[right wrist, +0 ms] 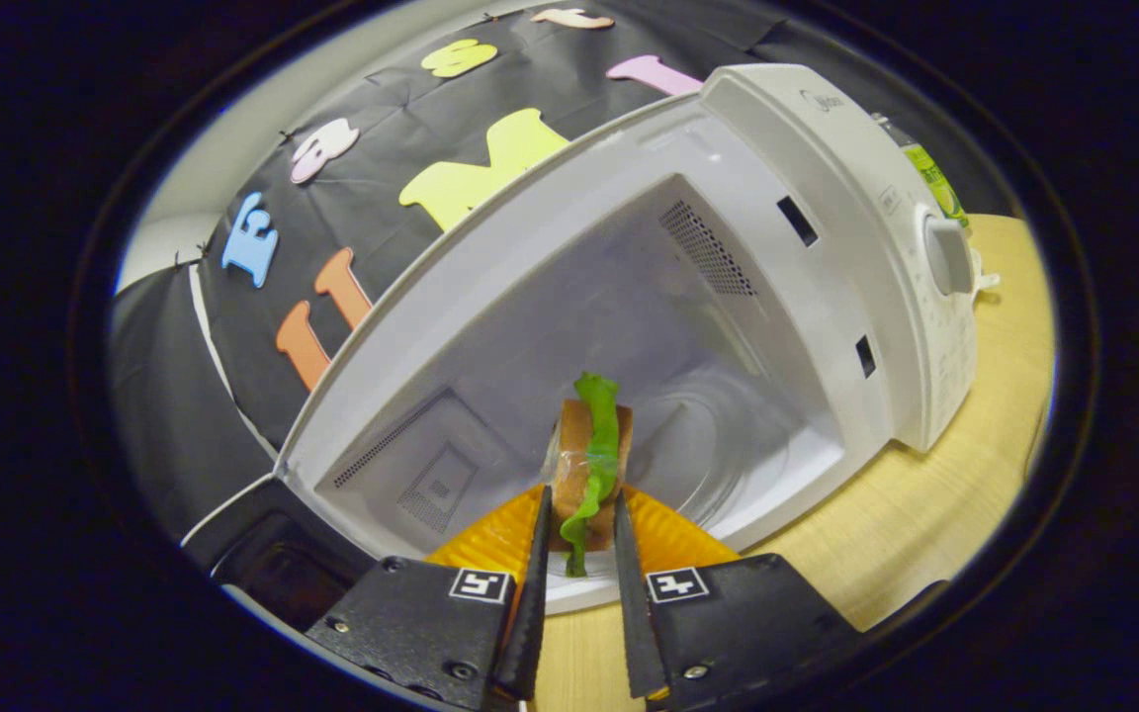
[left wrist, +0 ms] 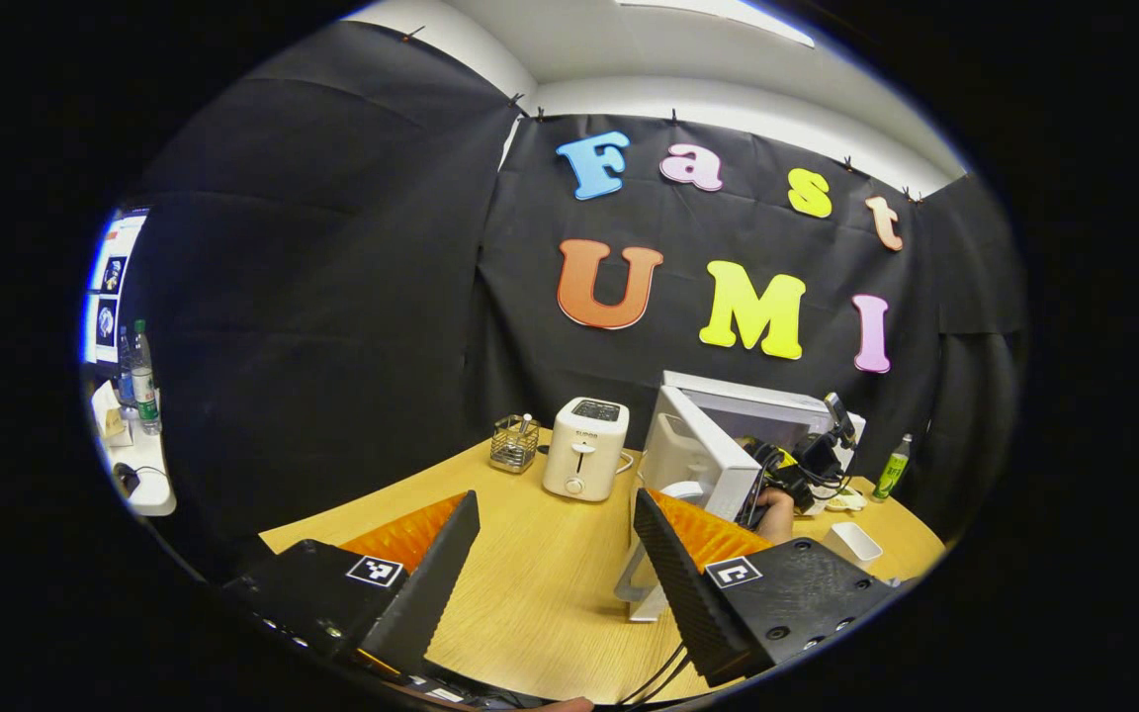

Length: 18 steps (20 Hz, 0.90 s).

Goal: Open the microwave oven with the left hand, put the food in, and close the microwave oven.

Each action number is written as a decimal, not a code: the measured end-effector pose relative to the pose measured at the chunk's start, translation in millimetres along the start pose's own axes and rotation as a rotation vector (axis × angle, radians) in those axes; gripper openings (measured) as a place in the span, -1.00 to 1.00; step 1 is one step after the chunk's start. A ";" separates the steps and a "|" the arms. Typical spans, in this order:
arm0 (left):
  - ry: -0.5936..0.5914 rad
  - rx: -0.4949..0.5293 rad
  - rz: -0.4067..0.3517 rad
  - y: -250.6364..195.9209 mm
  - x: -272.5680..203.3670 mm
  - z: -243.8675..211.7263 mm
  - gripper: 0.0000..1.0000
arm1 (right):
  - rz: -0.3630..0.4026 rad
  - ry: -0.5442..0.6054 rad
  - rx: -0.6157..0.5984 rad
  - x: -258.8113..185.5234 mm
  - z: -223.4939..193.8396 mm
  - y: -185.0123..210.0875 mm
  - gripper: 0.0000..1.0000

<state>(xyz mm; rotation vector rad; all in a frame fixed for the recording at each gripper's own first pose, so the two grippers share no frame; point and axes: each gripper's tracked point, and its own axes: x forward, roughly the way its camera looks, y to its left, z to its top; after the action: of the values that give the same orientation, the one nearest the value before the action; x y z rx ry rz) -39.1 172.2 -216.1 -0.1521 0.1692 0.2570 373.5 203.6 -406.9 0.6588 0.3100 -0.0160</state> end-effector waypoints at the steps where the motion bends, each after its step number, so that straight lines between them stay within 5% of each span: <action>1: 0.008 0.000 -0.002 -1.6 2.9 -3.3 0.89 | -0.010 -0.007 -0.022 3.3 0.5 -4.3 -0.23; 2: 0.011 -0.001 0.000 -1.2 2.9 -4.5 0.89 | -0.018 -0.021 -0.046 5.5 2.3 -7.5 -0.31; 6: 0.001 -0.003 -0.006 -1.7 2.9 -3.2 0.90 | -0.071 -0.075 -0.144 10.3 12.9 -21.5 -0.05; 7: -0.003 -0.002 -0.008 -3.1 -0.1 -1.8 0.89 | -0.088 -0.084 -0.181 11.0 14.3 -27.5 -0.16; 8: -0.004 -0.001 -0.009 -2.3 -0.2 -1.0 0.89 | -0.108 -0.101 -0.208 10.9 16.5 -33.3 0.04; 10: -0.017 0.006 -0.015 -3.0 -3.9 1.8 0.89 | -0.132 -0.151 -0.271 8.3 25.5 -41.3 -0.12; 11: -0.024 0.010 -0.018 -4.1 -5.5 4.0 0.89 | -0.131 -0.173 -0.304 7.8 28.7 -42.8 0.10; 12: -0.030 0.015 -0.022 -4.2 -7.9 4.9 0.89 | -0.130 -0.178 -0.323 6.9 28.4 -43.5 0.07; 13: -0.041 0.021 -0.017 -3.0 -10.6 6.9 0.89 | -0.121 -0.166 -0.316 7.3 26.0 -44.6 0.29; 18: -0.111 0.073 0.061 14.1 -24.5 18.3 0.89 | -0.108 -0.127 -0.331 -3.9 18.9 -51.7 0.80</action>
<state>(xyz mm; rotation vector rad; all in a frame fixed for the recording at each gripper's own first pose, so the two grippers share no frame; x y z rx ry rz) -63.5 183.0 -195.5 -0.0602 0.0733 0.3192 369.2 150.8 -422.6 0.3105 0.2191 -0.1074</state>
